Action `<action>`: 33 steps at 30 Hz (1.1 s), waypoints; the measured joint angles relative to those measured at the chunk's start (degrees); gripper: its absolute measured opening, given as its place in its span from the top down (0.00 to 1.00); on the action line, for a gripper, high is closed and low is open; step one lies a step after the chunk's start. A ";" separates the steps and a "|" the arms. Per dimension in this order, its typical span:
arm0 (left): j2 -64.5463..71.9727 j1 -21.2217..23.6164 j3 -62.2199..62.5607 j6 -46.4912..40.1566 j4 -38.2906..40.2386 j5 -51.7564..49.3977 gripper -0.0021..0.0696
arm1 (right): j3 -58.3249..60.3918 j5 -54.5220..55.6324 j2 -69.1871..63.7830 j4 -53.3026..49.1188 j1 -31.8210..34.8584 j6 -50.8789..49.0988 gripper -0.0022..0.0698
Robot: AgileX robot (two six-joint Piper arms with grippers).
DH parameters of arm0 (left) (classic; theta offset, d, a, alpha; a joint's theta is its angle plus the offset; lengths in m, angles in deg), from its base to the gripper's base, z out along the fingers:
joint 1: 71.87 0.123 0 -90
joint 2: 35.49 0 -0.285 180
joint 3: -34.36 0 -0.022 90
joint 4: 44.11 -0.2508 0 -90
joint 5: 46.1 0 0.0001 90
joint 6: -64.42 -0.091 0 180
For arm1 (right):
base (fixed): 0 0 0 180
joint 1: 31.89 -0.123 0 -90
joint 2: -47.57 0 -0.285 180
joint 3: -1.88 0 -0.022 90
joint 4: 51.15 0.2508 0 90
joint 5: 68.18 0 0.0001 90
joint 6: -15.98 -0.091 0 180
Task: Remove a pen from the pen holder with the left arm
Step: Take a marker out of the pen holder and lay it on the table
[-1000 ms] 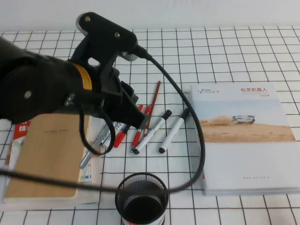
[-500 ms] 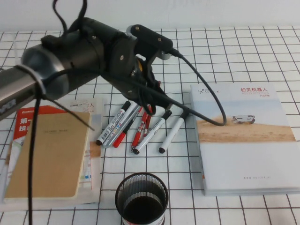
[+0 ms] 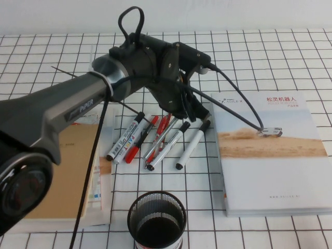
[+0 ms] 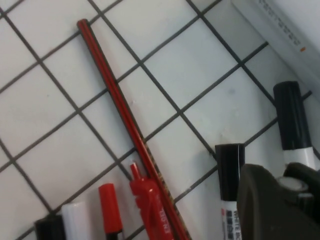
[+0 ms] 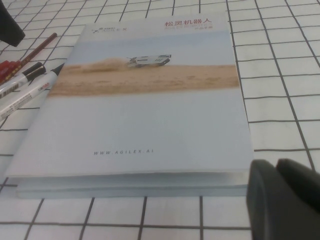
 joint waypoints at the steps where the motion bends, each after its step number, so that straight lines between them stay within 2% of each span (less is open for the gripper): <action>1: 0.58 0.00 0.38 0.00 0.31 -0.08 0.90 | 0.00 0.00 0.00 0.00 0.00 0.00 0.99; 7: 3.18 0.00 1.48 -0.47 5.42 0.51 0.90 | 0.00 0.00 0.00 0.00 0.00 0.00 0.99; 21: 6.33 0.83 1.51 -1.17 6.31 2.84 0.90 | 0.00 0.00 0.00 0.00 0.10 0.00 0.99; 25: 6.58 0.87 1.64 -4.14 7.42 3.21 0.88 | 0.00 0.00 0.00 0.00 0.10 0.00 0.99; 27: 6.58 0.87 1.64 -5.64 8.47 3.30 0.83 | 0.00 0.00 0.00 0.00 0.10 0.00 0.99; 33: 6.58 0.87 1.64 -6.49 9.24 3.44 0.58 | 0.00 0.00 0.00 0.00 0.10 0.00 0.99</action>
